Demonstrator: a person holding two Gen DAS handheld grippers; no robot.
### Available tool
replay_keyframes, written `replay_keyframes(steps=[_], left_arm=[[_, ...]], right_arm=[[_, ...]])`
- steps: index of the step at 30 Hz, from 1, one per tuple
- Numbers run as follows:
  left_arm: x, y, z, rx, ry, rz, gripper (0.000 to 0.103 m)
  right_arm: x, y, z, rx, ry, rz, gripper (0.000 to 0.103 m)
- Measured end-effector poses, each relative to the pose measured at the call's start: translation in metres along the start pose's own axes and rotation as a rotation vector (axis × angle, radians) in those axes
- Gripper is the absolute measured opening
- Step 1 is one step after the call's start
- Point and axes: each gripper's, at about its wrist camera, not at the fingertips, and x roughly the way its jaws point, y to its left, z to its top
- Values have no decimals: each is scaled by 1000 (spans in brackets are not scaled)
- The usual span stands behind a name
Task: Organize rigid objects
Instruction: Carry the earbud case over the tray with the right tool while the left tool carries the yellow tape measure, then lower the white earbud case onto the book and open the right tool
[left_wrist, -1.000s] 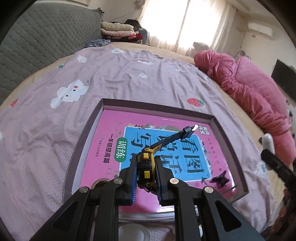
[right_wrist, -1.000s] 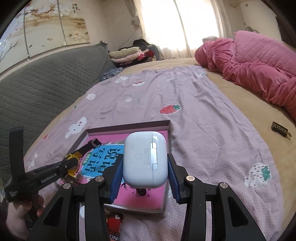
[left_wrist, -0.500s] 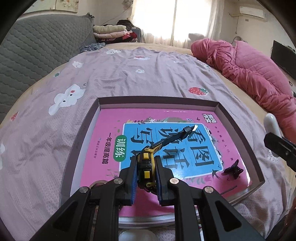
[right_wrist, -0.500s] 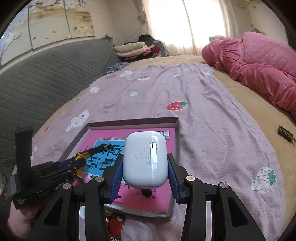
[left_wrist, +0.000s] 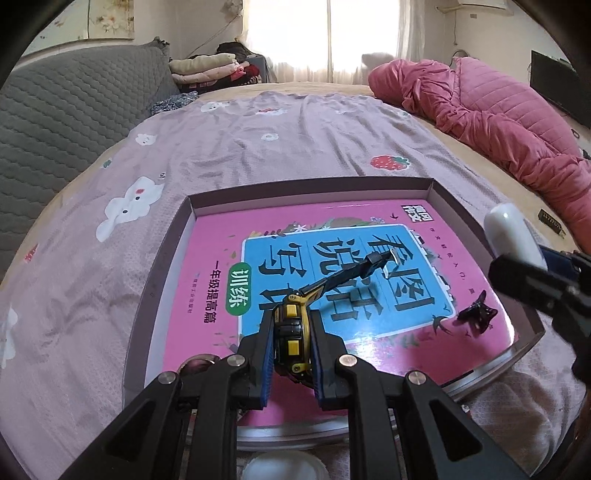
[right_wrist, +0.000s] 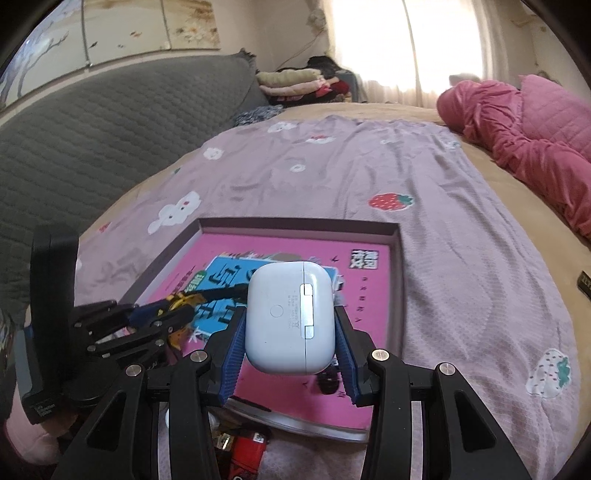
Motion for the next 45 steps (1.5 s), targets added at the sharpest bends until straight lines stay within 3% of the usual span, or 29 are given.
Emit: replay_keyframes(steps=[23,33,45], left_arm=[[1,8,-7,6,9,29,17],[0,9,-7,17,14,26,17],[0,2,-7,43,26,13,17]], right_arm=[[55,36,-12,-109,163,105,46],[71,37,-17,-118,219,96,46],[71,30,-15,-117,220,56,46]])
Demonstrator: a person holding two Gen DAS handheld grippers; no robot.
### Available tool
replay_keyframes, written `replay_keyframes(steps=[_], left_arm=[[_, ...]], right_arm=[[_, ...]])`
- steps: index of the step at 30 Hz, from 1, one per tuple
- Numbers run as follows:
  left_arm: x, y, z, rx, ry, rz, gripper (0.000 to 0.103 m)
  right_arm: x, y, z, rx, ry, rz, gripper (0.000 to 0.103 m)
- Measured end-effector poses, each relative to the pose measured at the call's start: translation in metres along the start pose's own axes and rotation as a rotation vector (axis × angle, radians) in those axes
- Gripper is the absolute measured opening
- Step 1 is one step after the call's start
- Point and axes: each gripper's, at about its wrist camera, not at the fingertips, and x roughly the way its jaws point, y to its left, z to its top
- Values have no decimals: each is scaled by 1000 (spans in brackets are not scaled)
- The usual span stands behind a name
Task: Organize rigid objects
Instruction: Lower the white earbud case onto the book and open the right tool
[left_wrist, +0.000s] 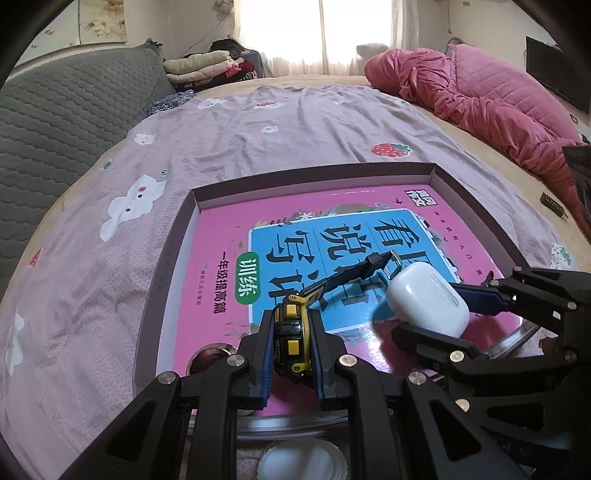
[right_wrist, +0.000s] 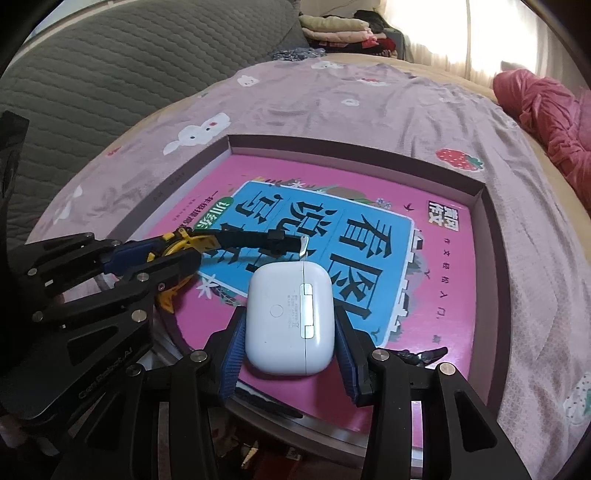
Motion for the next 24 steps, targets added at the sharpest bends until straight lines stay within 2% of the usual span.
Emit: replay_keyframes(steps=[4,24], left_arm=[[0,0,1,6,10,-10,17],[4,-8,8,95,76,-20,17]], right_arm=[[-1,2,0,-15,9,49,46],[-2,3,-1,-55,52,63,46]])
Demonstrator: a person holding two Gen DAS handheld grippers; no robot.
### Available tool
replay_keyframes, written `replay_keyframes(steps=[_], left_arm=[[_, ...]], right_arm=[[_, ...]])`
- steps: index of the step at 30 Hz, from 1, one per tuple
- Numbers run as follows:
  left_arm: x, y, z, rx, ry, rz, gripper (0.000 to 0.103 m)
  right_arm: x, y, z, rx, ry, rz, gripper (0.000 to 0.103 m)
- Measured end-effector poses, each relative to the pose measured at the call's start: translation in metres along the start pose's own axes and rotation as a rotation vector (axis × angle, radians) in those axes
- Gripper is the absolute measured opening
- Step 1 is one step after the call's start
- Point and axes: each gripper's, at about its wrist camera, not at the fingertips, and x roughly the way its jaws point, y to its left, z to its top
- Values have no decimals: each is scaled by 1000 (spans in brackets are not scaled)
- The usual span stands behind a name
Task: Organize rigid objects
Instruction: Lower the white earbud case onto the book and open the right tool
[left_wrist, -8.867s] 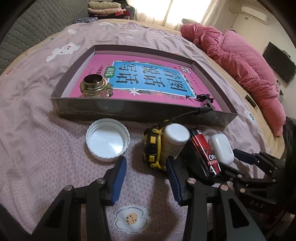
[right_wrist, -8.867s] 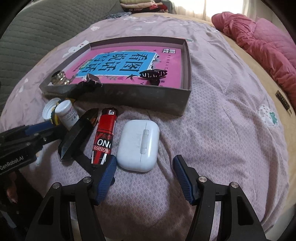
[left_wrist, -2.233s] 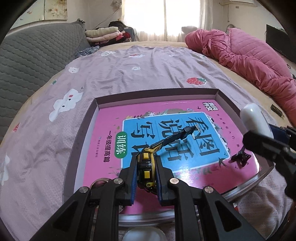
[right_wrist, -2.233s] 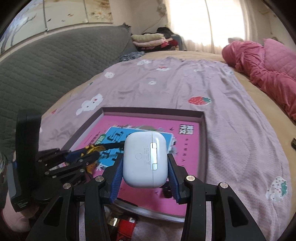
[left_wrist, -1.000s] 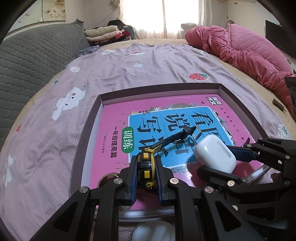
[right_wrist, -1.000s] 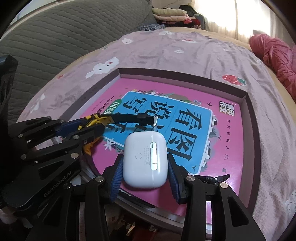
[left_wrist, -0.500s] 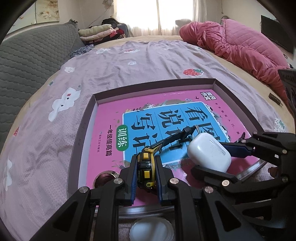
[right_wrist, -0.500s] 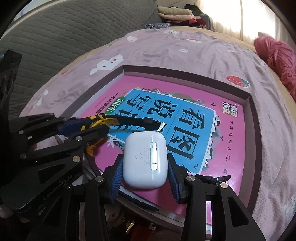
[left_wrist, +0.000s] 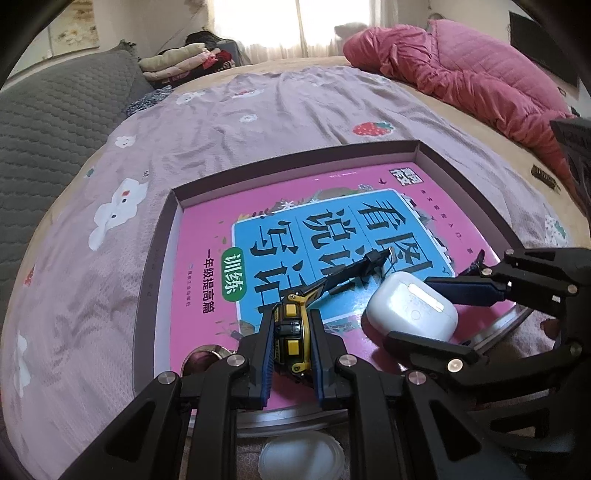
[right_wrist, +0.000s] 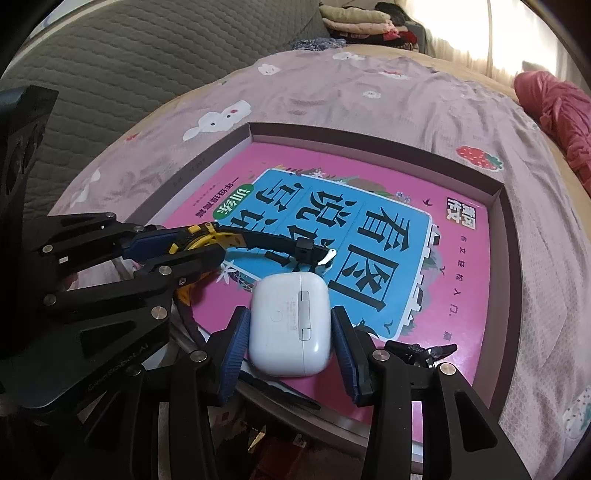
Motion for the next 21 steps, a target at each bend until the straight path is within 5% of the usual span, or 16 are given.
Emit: replay_keyframes(steps=[21], left_arm=[[8,-12,15,58,76,-10,17]], right_arm=[[-38,-37,-5,111,-85,-6,46]])
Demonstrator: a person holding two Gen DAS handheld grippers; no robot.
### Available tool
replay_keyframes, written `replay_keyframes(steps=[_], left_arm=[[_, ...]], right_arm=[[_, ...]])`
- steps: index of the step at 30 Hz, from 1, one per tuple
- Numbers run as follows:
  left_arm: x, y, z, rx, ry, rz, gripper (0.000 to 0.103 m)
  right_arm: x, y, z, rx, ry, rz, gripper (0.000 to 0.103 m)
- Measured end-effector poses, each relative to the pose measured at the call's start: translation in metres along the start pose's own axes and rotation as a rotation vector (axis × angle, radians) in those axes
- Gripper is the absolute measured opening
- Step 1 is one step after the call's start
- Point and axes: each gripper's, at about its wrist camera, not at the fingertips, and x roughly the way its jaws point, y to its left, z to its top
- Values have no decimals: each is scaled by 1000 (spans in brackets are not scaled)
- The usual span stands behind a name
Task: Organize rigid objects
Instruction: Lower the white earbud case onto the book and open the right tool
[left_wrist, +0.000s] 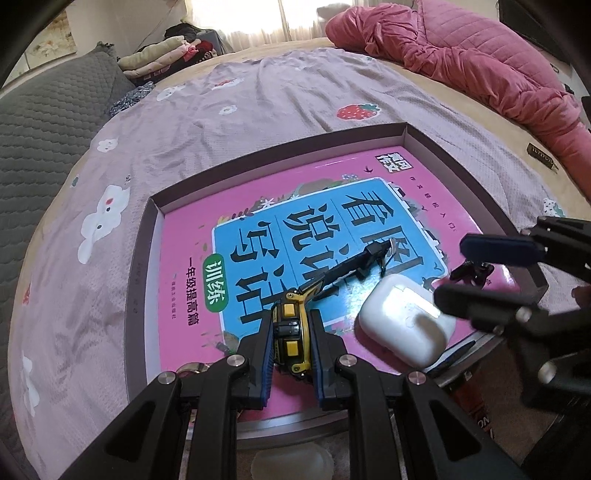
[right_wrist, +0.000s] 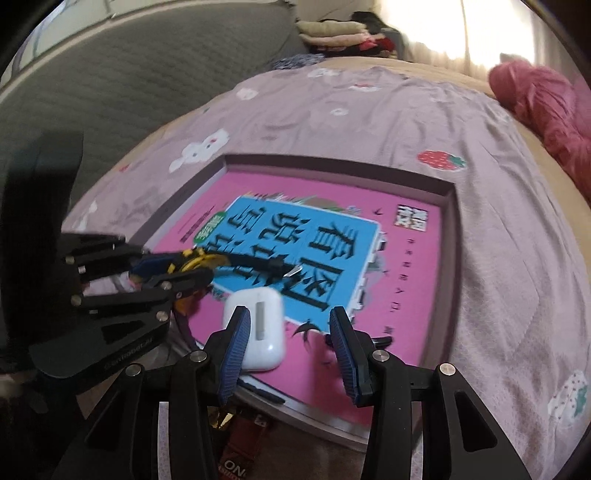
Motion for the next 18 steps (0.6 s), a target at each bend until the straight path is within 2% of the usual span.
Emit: replay_keyframes(steps=[5,18], left_arm=[[3,4,2,-46,9,-23,17],[5,7,3,-92,35,-49,17]], right_arm=[[-4,-5,1,23,-19,-14,46],[-15,-28,-7,124,-90,-49,47]])
